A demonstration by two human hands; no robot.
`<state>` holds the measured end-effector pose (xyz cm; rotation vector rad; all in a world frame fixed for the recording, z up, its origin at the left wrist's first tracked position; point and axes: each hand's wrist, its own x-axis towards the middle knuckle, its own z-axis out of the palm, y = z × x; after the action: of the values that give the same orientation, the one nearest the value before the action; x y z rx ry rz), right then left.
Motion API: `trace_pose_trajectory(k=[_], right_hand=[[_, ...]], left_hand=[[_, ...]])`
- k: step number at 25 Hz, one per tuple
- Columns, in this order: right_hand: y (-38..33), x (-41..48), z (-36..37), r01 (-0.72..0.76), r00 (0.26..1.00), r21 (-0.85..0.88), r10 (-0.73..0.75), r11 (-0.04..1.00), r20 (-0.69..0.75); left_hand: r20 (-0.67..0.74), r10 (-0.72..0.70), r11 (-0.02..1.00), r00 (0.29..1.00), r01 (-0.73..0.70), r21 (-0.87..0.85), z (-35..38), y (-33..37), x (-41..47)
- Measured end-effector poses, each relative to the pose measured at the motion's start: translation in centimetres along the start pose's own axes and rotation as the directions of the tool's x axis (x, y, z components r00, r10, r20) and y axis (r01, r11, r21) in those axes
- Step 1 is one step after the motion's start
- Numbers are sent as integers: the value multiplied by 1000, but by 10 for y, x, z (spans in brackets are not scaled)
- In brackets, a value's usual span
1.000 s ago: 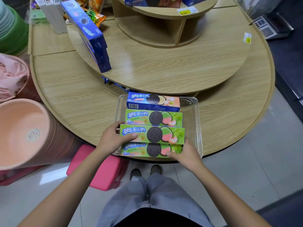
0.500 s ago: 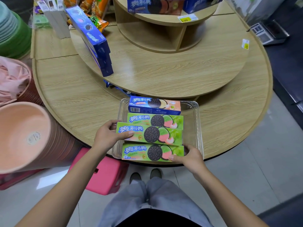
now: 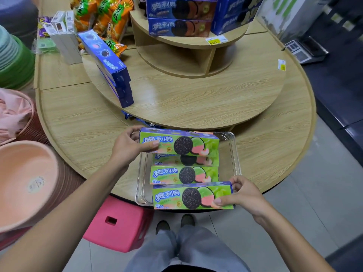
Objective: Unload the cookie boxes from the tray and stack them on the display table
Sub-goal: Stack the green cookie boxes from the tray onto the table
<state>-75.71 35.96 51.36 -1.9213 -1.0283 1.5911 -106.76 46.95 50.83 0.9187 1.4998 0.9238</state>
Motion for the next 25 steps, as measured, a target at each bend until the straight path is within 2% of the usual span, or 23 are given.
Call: trace_pose_trajectory(k=[7,13,16,19,25], right_hand=[[-54,-2,-57,202,979,97,-199,975,-36],[-110,60,-104,369,925,188,-339,910,-172],[-139,106,-112,409,909,189,-380,893,-173],[-161,148,-110,448,892,163,-428,879,-144],[-173,209,-83,465,885,155,-462,872,-55]], left_hand=[[46,142,988,989,-144,48,28,54,68],[34,121,986,992,-124,113,65,52,118],[-21,113,981,993,-108,161,79,44,134],[-25,93,987,995,-89,132,85,36,144],[-68,70,991,995,-62,116,77,26,156]])
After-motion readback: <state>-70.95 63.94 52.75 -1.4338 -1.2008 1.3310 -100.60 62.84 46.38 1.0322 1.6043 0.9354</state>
